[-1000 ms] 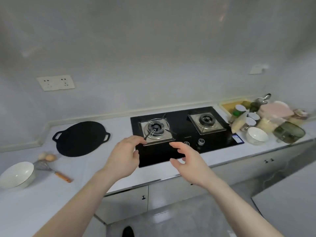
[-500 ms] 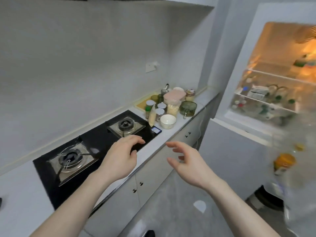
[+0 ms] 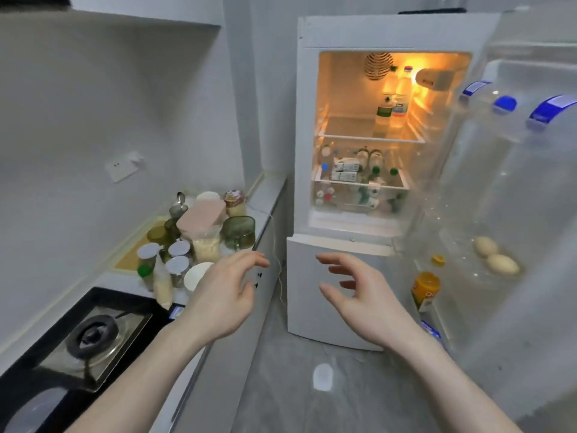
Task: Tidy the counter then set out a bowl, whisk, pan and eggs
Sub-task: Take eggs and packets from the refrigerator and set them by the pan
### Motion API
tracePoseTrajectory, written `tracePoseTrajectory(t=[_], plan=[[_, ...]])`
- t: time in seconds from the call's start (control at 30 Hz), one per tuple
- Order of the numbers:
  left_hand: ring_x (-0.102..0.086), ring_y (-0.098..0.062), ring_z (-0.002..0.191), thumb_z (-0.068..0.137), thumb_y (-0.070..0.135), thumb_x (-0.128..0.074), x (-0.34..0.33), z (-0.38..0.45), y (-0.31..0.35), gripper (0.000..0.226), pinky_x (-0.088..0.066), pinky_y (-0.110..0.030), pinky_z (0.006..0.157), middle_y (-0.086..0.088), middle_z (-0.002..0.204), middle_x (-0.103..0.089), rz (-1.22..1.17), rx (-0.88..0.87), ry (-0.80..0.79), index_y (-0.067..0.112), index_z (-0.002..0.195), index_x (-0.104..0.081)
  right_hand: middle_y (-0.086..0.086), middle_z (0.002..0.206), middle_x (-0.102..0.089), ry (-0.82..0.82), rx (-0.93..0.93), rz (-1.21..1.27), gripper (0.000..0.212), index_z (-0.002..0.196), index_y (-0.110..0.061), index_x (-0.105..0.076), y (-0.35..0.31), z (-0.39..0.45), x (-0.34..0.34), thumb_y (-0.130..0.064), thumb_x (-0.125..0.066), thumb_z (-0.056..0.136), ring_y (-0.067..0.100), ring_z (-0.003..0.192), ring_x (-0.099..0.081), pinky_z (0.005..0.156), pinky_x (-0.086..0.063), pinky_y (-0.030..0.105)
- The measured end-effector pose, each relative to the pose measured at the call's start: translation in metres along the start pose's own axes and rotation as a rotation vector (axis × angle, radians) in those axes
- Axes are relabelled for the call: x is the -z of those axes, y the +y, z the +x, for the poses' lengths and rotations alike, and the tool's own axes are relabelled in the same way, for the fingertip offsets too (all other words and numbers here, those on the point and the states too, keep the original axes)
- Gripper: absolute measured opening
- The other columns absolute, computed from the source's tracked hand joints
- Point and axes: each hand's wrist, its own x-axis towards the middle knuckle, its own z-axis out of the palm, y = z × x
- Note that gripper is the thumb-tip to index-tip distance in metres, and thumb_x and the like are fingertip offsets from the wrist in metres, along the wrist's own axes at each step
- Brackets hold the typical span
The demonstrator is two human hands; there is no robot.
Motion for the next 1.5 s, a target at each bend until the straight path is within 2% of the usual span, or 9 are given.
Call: tracePoseTrajectory(t=[0.17,0.43,0.63,0.77,0.87,1.07,1.2,1.37,1.5], plan=[[-0.049,-0.007,0.128,0.089,0.007,-0.057,-0.034,0.078,0.016,0.044,-0.038,-0.028,0.109,0.020,0.137,-0.055,-0.045,-0.173,-0.109,0.033,0.123,-0.062,-0.028,0.126,-0.061,0.179,-0.062,-0.036,0.041,0.128,-0.038,-0.061,0.021,0.014,0.038,-0.021,-0.070,0.092,-0.007,0.117,-0.055,0.094,-0.046,0.014],[-0.048,-0.005,0.130,0.088,0.011,-0.060,-0.082,0.167,0.090,0.042,-0.033,-0.019,0.107,0.021,0.136,-0.056,-0.163,-0.374,-0.160,0.034,0.123,-0.060,-0.030,0.123,-0.061,0.406,-0.111,-0.172,0.043,0.127,-0.039,-0.062,0.052,0.018,0.119,-0.022,-0.073,0.090,-0.007,0.118,-0.056,0.094,-0.047,0.017],[-0.051,-0.004,0.123,0.090,0.015,-0.059,-0.111,0.209,0.155,0.041,-0.042,-0.030,0.105,0.020,0.132,-0.057,-0.263,-0.479,-0.199,0.034,0.127,-0.058,-0.027,0.124,-0.059,0.478,-0.116,-0.345,0.045,0.130,-0.037,-0.060,0.075,0.015,0.170,-0.025,-0.074,0.089,-0.008,0.119,-0.053,0.101,-0.047,0.024],[-0.056,-0.003,0.115,0.090,0.023,-0.060,-0.139,0.236,0.203,0.039,-0.047,-0.033,0.099,0.018,0.128,-0.060,-0.275,-0.560,-0.274,0.036,0.127,-0.058,-0.027,0.131,-0.047,0.501,-0.159,-0.347,0.060,0.140,-0.037,-0.048,0.088,0.010,0.190,-0.024,-0.074,0.088,-0.021,0.120,-0.042,0.094,-0.035,0.000],[-0.059,-0.006,0.112,0.089,0.025,-0.061,-0.162,0.251,0.234,0.040,-0.050,-0.035,0.097,0.013,0.129,-0.061,-0.262,-0.609,-0.349,0.033,0.128,-0.060,-0.026,0.141,-0.037,0.479,-0.196,-0.307,0.073,0.150,-0.036,-0.035,0.098,0.007,0.196,-0.024,-0.074,0.089,-0.023,0.121,-0.039,0.092,-0.030,-0.005],[-0.062,-0.013,0.111,0.084,0.032,-0.061,-0.202,0.273,0.277,0.047,-0.052,-0.037,0.094,0.009,0.131,-0.064,-0.144,-0.693,-0.505,0.029,0.131,-0.060,-0.041,0.136,-0.022,0.458,-0.244,-0.272,0.094,0.155,-0.046,-0.007,0.115,0.007,0.203,-0.031,-0.072,0.088,-0.026,0.130,-0.023,0.102,-0.030,0.007],[-0.063,-0.018,0.111,0.078,0.035,-0.063,-0.217,0.279,0.290,0.047,-0.052,-0.037,0.090,0.008,0.123,-0.068,-0.068,-0.742,-0.598,0.031,0.125,-0.061,-0.055,0.137,-0.005,0.409,-0.270,-0.268,0.095,0.157,-0.041,-0.004,0.119,0.009,0.203,-0.029,-0.071,0.090,-0.028,0.132,-0.014,0.113,-0.029,0.022],[-0.063,-0.024,0.102,0.081,0.028,-0.070,-0.230,0.283,0.298,0.038,-0.044,-0.032,0.075,0.002,0.112,-0.068,0.023,-0.799,-0.607,0.027,0.119,-0.061,-0.062,0.129,0.003,0.391,-0.305,-0.263,0.101,0.157,-0.041,0.005,0.125,0.012,0.203,-0.033,-0.070,0.091,-0.033,0.129,-0.010,0.110,-0.021,0.013],[-0.061,-0.025,0.101,0.080,0.021,-0.069,-0.231,0.285,0.297,0.037,-0.046,-0.036,0.075,0.002,0.108,-0.063,0.059,-0.834,-0.564,0.024,0.116,-0.060,-0.040,0.142,-0.011,0.398,-0.307,-0.262,0.105,0.158,-0.039,0.010,0.127,0.015,0.202,-0.031,-0.070,0.091,-0.016,0.138,-0.017,0.117,-0.025,0.022]])
